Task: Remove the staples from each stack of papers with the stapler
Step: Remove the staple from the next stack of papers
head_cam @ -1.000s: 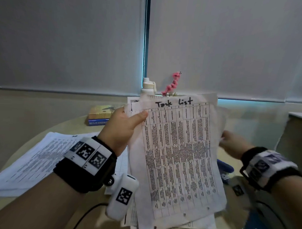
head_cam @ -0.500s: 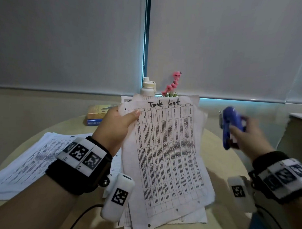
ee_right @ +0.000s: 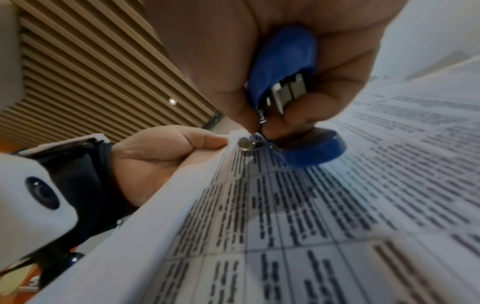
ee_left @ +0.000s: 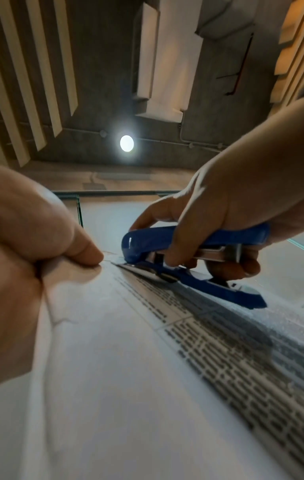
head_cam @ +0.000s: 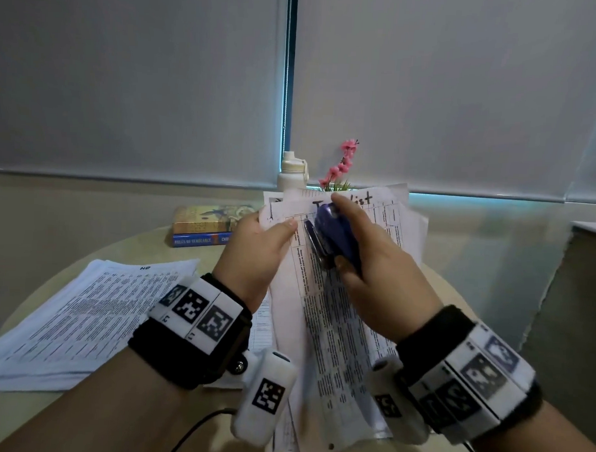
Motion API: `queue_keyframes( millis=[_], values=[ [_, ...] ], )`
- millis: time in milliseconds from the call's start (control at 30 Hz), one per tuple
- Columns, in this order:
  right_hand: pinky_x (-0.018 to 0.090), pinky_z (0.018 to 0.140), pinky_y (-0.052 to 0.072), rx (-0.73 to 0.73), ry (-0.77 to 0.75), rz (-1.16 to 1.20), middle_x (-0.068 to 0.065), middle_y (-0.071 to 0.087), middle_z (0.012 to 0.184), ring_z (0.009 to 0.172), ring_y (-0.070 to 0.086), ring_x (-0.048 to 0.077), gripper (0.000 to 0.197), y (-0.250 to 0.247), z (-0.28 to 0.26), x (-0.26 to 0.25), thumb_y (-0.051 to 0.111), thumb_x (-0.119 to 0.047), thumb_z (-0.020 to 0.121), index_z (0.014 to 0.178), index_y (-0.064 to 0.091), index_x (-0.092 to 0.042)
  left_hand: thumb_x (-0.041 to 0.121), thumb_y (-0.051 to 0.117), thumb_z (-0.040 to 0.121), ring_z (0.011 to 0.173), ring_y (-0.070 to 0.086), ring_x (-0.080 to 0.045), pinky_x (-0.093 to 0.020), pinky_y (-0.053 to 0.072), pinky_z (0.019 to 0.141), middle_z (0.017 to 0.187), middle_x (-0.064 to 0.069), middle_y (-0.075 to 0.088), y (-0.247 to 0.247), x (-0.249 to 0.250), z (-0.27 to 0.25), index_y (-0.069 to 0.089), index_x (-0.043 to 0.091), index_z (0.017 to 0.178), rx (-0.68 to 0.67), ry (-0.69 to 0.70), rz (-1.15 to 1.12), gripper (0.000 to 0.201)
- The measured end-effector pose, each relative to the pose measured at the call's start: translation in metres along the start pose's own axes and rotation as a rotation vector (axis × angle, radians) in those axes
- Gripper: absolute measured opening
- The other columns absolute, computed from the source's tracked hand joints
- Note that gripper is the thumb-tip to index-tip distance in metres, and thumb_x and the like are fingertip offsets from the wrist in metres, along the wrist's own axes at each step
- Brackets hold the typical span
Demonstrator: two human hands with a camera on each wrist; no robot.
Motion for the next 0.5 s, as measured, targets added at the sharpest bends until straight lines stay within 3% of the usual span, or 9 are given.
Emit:
queue_keyframes(
  millis=[200,300,367,467,500],
  values=[
    [0.046,0.088,0.047,0.046,-0.030,-0.044,0.009,0.052,0.124,0.104,0.057,0.033,0.076,0.004,0.003,-0.006,0.051,-0.015,0.085,0.143,0.011,-0.045,0.005,0.053,0.092,0.095,0.068,-0.039,-0.057,0.051,0.090,0.101,-0.022,0.071,0.000,-0.002,-0.001,0.068,0.005,0.100,0.002,-0.023,0.013,0.017],
    [0.043,0.084,0.048,0.029,-0.052,-0.088,0.007,0.051,0.121,0.098,0.058,0.033,0.075,0.003,0.002,-0.010,0.048,-0.016,0.088,0.144,0.008,-0.046,0.018,0.058,0.079,0.094,0.069,-0.038,-0.057,0.051,0.089,0.101,-0.021,0.071,0.000,0.001,-0.002,0.067,0.004,0.106,-0.021,-0.039,0.041,0.032],
    [0.040,0.084,0.048,0.032,-0.050,-0.073,0.006,0.052,0.123,0.098,0.059,0.031,0.074,0.004,0.003,-0.010,0.049,-0.016,0.088,0.144,0.010,-0.046,0.020,0.058,0.076,0.095,0.068,-0.038,-0.057,0.051,0.090,0.101,-0.020,0.071,0.000,0.002,-0.002,0.067,0.004,0.107,-0.029,-0.041,0.052,0.036],
    [0.026,0.080,0.041,0.058,0.029,0.127,-0.001,0.053,0.130,0.107,0.056,0.023,0.070,0.009,0.005,-0.004,0.051,-0.014,0.089,0.144,0.017,-0.040,0.012,0.059,0.081,0.095,0.067,-0.041,-0.058,0.051,0.089,0.100,-0.023,0.071,0.003,0.006,-0.004,0.068,0.004,0.100,-0.014,-0.016,0.074,0.023],
    [0.028,0.079,0.041,0.077,0.030,0.117,0.001,0.053,0.128,0.105,0.056,0.024,0.069,0.009,0.005,-0.005,0.049,-0.015,0.089,0.145,0.016,-0.040,0.011,0.059,0.080,0.095,0.067,-0.042,-0.058,0.051,0.089,0.100,-0.024,0.071,0.005,0.007,-0.005,0.068,0.002,0.099,-0.018,-0.014,0.081,0.023]
  ],
)
Point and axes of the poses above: each hand's wrist, its own z-axis towards the middle knuckle, its own y-axis out of the palm, x = y × z, the point moved 7 cm from there along z, towards the middle knuckle
